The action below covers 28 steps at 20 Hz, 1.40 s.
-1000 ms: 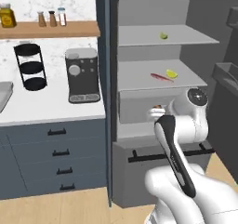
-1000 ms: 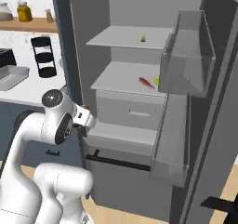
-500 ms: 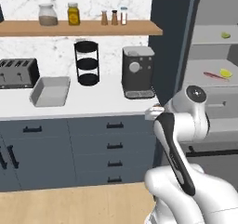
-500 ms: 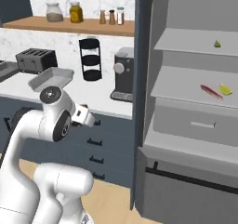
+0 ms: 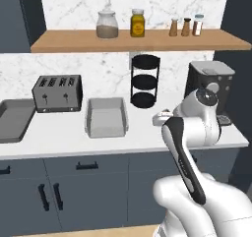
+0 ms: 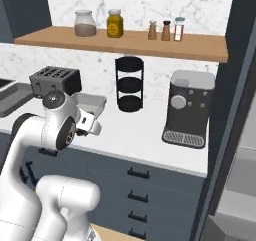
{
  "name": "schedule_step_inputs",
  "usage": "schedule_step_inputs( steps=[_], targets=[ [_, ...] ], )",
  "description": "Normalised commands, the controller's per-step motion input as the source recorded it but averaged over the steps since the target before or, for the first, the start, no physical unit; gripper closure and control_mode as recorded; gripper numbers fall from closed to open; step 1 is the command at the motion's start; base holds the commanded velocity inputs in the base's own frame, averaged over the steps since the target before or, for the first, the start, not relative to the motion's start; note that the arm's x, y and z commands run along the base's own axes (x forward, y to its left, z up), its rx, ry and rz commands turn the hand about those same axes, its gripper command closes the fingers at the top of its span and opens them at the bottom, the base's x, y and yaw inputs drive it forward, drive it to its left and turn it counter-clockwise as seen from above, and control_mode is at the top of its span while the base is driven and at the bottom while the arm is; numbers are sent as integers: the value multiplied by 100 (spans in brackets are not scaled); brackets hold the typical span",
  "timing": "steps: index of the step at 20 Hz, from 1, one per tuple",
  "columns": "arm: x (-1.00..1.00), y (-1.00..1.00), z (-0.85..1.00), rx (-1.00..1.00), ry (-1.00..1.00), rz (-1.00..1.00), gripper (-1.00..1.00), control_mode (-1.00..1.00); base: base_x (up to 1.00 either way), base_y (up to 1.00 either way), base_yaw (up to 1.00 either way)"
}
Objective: Place one lemon wedge and one steak in each tupperware on the nearby counter, to pack two identical lunches.
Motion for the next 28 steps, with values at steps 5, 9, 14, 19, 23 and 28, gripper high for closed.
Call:
schedule_step_inputs(
  steps=[5, 9, 14, 19, 23, 28],
  targets=[
    [0, 0, 0, 0, 0, 0, 100, 100, 100, 100, 0],
    [0, 0, 0, 0, 0, 0, 100, 100, 100, 96, 0],
    [36, -14, -41, -2, 4, 0, 100, -100, 17, 9, 0],
    [44, -47, -46, 0, 11, 2, 100, -100, 0, 0, 0],
    [64, -25, -31, 0, 10, 4, 100, -100, 0, 0, 0],
    [72, -14, -29, 0, 9, 2, 100, -100, 0, 0, 0]
  ],
)
